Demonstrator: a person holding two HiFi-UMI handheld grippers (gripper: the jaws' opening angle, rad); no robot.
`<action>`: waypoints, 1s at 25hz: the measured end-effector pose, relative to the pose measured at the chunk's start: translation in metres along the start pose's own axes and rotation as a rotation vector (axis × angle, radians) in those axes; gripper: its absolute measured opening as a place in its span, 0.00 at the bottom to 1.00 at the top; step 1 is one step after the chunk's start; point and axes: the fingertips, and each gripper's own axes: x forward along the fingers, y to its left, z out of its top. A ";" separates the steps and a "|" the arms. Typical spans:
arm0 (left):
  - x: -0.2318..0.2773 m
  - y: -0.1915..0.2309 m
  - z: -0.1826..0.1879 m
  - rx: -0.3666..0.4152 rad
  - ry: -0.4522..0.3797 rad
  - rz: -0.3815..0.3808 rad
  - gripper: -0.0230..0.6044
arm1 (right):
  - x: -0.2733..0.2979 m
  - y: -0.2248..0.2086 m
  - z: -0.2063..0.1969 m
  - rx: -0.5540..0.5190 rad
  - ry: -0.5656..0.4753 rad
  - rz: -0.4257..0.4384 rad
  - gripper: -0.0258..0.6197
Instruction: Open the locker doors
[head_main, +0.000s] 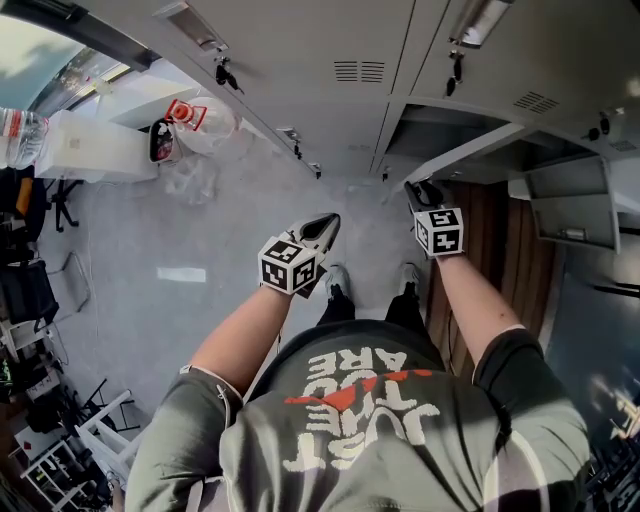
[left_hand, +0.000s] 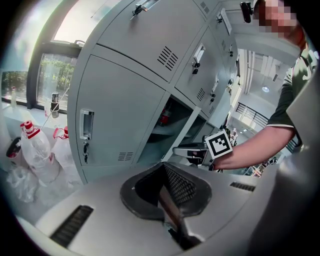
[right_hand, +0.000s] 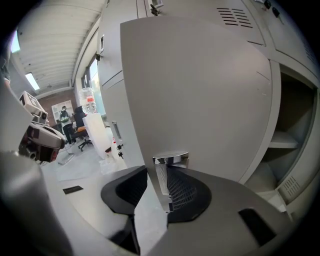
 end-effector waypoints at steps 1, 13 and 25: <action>0.002 -0.003 0.000 0.004 0.003 -0.003 0.05 | -0.003 0.000 -0.003 0.011 -0.002 0.005 0.25; 0.031 -0.042 0.003 0.048 0.028 -0.043 0.05 | -0.048 -0.011 -0.040 0.133 -0.002 0.030 0.26; 0.073 -0.091 0.006 0.087 0.063 -0.113 0.05 | -0.101 -0.037 -0.078 0.171 0.023 0.028 0.27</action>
